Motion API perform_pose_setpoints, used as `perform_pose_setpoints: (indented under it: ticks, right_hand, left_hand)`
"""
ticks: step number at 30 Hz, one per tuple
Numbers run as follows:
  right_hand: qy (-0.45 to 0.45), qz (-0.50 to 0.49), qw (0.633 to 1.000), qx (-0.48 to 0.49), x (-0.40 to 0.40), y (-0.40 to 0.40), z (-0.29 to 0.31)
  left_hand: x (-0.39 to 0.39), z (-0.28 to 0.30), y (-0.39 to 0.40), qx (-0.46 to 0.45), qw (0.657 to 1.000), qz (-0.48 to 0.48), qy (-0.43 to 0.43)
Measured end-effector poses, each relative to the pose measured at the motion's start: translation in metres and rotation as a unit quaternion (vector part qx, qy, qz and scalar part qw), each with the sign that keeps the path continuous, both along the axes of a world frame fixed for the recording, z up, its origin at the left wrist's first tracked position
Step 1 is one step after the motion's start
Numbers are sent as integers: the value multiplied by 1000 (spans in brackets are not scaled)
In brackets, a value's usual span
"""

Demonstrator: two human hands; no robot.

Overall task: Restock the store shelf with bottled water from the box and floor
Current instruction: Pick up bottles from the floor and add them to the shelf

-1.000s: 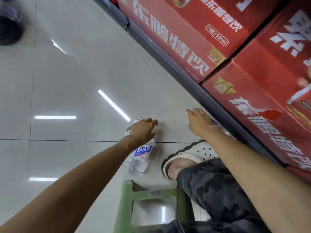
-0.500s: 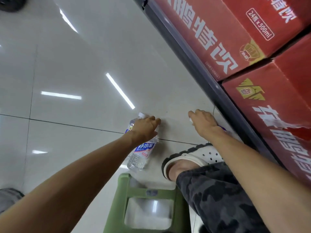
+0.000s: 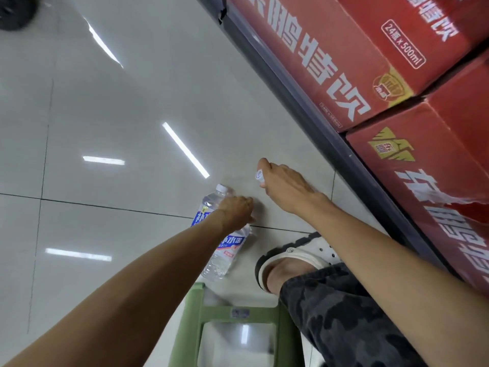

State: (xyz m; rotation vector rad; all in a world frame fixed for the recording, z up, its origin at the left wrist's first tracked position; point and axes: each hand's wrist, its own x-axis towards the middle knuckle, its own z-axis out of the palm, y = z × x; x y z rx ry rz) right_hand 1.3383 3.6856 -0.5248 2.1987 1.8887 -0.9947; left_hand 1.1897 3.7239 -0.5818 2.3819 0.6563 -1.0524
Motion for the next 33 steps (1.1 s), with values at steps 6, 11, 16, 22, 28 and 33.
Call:
perform_pose_setpoints:
  ticks: [6, 11, 16, 22, 28, 33]
  right_hand:
    - [65, -92, 994, 15, 19, -16, 31]
    - [128, -153, 980, 1, 40, -41, 35]
    - [88, -75, 993, 9, 63, -73, 43]
    - [14, -26, 998, 62, 73, -111, 65]
    - [-76, 0, 991, 109, 67, -107, 73]
    - [-109, -22, 988, 104, 71, -105, 73]
  left_hand:
    - [-6, 15, 4, -3, 1000, 10, -29]
    - [2, 38, 20, -8, 994, 68, -87]
    - [11, 65, 29, 1, 976, 93, -198]
    - [9, 90, 20, -3, 943, 88, -321]
    - [8, 100, 4, 7, 925, 74, -373]
    - [7, 96, -4, 5, 923, 91, -373]
